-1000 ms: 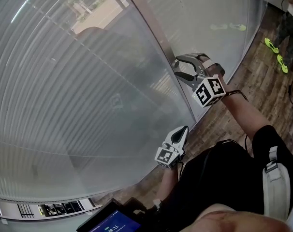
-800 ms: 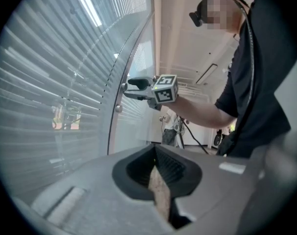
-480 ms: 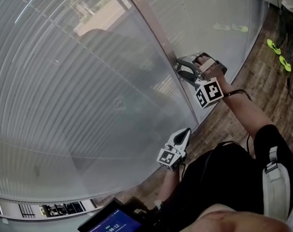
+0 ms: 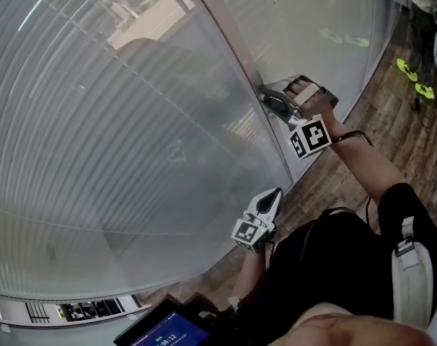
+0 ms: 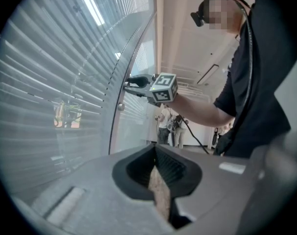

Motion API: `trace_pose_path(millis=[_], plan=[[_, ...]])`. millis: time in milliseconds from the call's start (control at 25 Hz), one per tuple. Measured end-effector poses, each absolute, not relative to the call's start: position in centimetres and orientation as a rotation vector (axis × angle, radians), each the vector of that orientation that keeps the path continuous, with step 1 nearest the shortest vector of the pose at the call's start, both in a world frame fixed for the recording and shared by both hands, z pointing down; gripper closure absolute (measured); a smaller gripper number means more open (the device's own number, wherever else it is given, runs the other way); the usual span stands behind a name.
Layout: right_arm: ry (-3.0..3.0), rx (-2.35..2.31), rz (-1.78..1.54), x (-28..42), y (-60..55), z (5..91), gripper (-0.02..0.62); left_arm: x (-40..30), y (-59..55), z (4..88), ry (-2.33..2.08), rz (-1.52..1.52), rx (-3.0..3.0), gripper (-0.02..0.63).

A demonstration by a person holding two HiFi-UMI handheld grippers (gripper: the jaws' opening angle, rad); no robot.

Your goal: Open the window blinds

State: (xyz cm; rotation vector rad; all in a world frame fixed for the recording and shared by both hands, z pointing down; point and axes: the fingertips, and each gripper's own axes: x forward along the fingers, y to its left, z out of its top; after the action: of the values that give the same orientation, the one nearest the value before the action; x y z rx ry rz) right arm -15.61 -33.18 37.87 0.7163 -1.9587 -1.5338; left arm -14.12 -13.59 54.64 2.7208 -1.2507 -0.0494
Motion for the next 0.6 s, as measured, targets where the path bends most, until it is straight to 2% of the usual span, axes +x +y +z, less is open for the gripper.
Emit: trace_pose_path(millis=[80, 600], plan=[[-1.933, 0.718, -1.553, -15.63, -32.99, 38.23, 0.468, -14.04, -13.54, 54.68, -1.247, -0.050, 2.722, 0.604], [-1.946, 0.752, -1.535, -15.66, -33.04, 38.25, 0.469, -14.04, -13.62, 54.80, -1.237, -0.044, 2.726, 0.604]])
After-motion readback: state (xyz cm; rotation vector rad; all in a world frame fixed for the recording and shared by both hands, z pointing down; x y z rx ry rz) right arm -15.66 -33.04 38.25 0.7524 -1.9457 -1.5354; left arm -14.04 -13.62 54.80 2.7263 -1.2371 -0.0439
